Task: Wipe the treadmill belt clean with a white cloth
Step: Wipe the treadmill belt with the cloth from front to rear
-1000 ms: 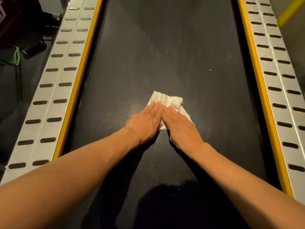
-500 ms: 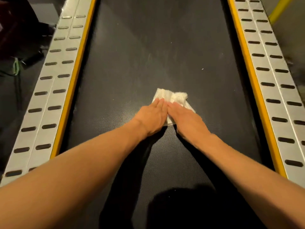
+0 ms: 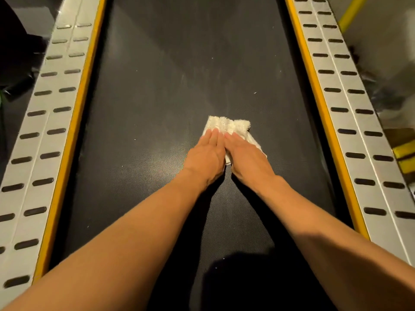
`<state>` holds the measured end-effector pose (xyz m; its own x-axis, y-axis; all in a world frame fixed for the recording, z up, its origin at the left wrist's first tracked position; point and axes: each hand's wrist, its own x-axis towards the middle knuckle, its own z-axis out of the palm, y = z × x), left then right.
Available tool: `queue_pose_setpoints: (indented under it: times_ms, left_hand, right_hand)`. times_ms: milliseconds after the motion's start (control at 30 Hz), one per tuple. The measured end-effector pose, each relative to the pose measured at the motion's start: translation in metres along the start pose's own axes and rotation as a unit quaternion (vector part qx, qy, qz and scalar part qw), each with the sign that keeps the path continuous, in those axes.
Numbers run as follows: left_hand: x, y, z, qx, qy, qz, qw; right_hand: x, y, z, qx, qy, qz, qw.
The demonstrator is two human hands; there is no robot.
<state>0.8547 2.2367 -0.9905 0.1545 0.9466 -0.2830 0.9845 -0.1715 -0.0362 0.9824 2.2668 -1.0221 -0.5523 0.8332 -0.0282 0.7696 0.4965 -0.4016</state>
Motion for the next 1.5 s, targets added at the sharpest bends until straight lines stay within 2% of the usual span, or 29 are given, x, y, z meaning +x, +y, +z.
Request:
queue_pose_setpoints:
  times_ms: [233,367,467,567,667,800,900,1000,1067,1167,1300,1400,1500]
  left_hand:
    - [-0.002,0.021,0.023,0.035,-0.015,0.086,0.996]
    - [0.012,0.026,0.005,-0.019,-0.008,0.063,0.998]
    - [0.017,0.036,0.002,-0.015,-0.005,0.039,0.999]
    - [0.002,0.046,0.013,0.002,-0.013,0.055,0.998]
    - [-0.013,0.054,0.018,0.019,-0.009,0.081,0.996]
    - [0.008,0.062,0.009,-0.018,-0.024,0.048,0.998]
    - [0.014,0.070,0.007,-0.037,-0.018,0.027,0.999]
    - [-0.005,0.075,0.014,-0.025,-0.019,0.060,0.998]
    - [-0.012,0.074,0.016,-0.013,-0.013,0.076,0.997]
    - [0.003,0.077,0.007,-0.042,-0.021,0.066,0.997]
    - [0.017,0.093,-0.001,-0.056,-0.025,0.044,0.997]
    - [0.009,0.096,0.006,-0.030,-0.021,0.071,0.997]
    - [0.004,0.092,0.010,-0.013,-0.003,0.094,0.995]
  right_hand:
    - [-0.054,0.012,0.004,0.017,0.008,0.057,0.998]
    - [-0.035,0.019,-0.007,0.023,0.025,0.066,0.997]
    - [-0.032,0.021,-0.010,0.043,0.038,0.079,0.995]
    - [-0.057,0.021,-0.001,0.042,0.035,0.089,0.995]
    - [-0.078,0.029,-0.005,0.025,0.011,0.062,0.998]
    - [-0.058,0.049,-0.018,0.009,0.009,0.066,0.998]
    - [-0.057,0.046,-0.011,0.042,0.028,0.082,0.995]
    - [-0.085,0.040,0.003,0.037,0.028,0.107,0.993]
    - [-0.096,0.042,0.000,0.023,0.020,0.092,0.995]
    - [-0.080,0.061,-0.013,-0.005,0.021,0.071,0.997]
    - [-0.069,0.066,-0.019,0.019,0.043,0.101,0.994]
    - [-0.091,0.058,-0.010,0.041,0.061,0.111,0.991]
    - [-0.100,0.062,-0.009,0.008,0.055,0.101,0.993]
